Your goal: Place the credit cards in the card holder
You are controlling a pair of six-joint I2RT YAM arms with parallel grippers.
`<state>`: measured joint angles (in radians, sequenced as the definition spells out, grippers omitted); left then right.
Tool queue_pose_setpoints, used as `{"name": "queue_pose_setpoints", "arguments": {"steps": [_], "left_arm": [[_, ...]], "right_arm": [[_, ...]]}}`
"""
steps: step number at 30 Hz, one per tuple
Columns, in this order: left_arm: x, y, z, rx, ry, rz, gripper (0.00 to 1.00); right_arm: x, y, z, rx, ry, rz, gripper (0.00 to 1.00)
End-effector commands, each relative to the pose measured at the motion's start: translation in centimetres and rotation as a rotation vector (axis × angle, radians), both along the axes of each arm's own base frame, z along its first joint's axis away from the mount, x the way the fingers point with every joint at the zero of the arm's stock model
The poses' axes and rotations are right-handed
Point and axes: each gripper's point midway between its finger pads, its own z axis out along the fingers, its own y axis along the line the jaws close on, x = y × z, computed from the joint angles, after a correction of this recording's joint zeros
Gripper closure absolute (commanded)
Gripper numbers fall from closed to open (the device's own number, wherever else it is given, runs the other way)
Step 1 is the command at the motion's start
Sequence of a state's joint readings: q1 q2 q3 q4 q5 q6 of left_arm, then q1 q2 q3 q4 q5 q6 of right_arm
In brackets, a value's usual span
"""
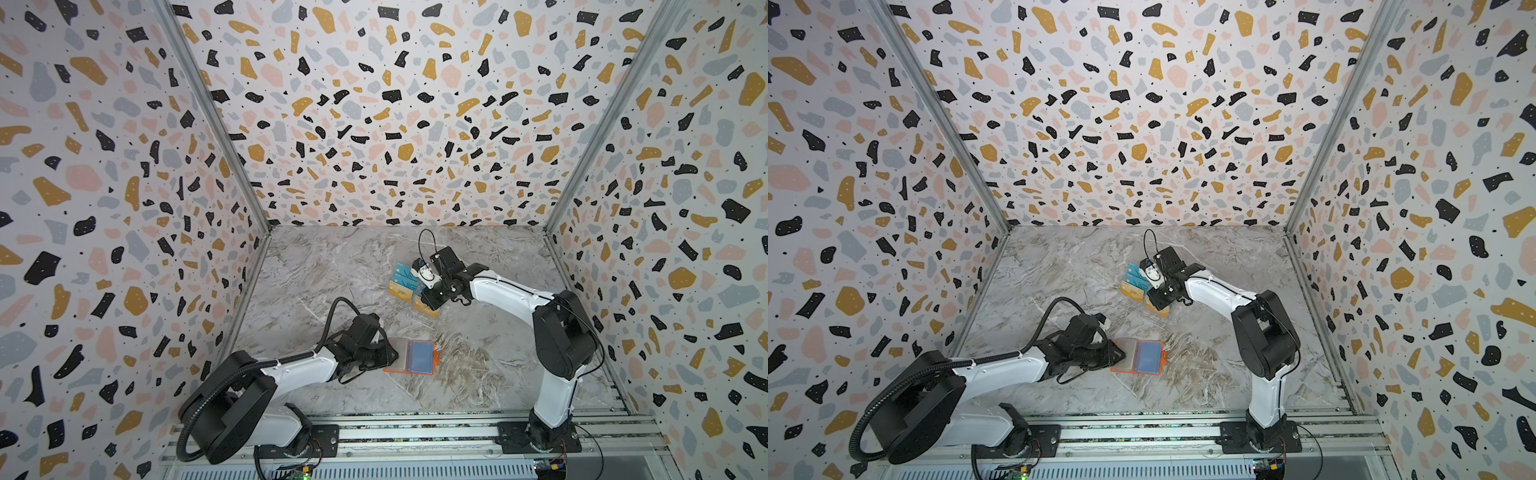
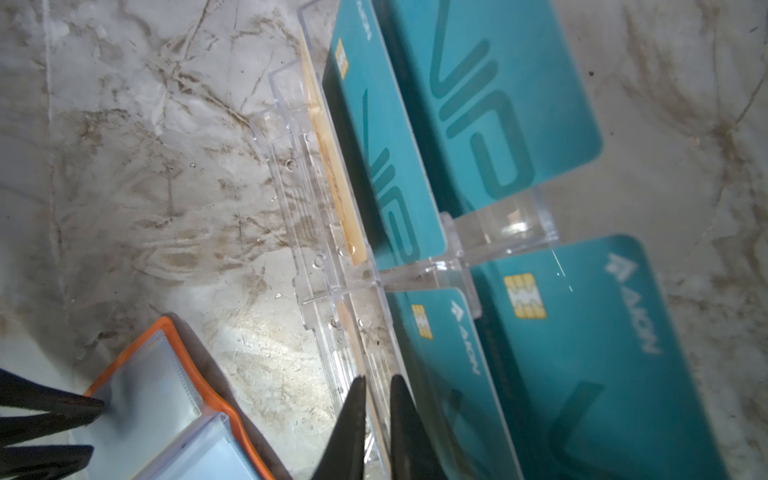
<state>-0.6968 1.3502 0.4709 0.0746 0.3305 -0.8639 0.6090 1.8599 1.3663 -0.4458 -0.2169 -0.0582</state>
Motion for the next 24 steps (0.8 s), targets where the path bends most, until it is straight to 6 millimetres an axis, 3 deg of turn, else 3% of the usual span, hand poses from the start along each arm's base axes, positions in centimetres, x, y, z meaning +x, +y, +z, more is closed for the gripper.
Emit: {"name": "queue_pose_setpoints", "arguments": {"steps": [1, 10, 24], "left_arm": [[0.6, -0.4, 1.1, -0.014, -0.038, -0.004, 0.71], [0.5, -0.1, 1.0, -0.005, -0.040, 0.003, 0.71], [0.7, -0.1, 1.3, -0.006, -0.049, 0.004, 0.70]], "right_arm": [[-0.1, 0.3, 1.1, 0.004, -0.010, 0.024, 0.87], [-0.4, 0.6, 0.2, -0.006, 0.018, 0.048, 0.91], [-0.1, 0.4, 1.5, -0.004, -0.037, 0.065, 0.98]]}}
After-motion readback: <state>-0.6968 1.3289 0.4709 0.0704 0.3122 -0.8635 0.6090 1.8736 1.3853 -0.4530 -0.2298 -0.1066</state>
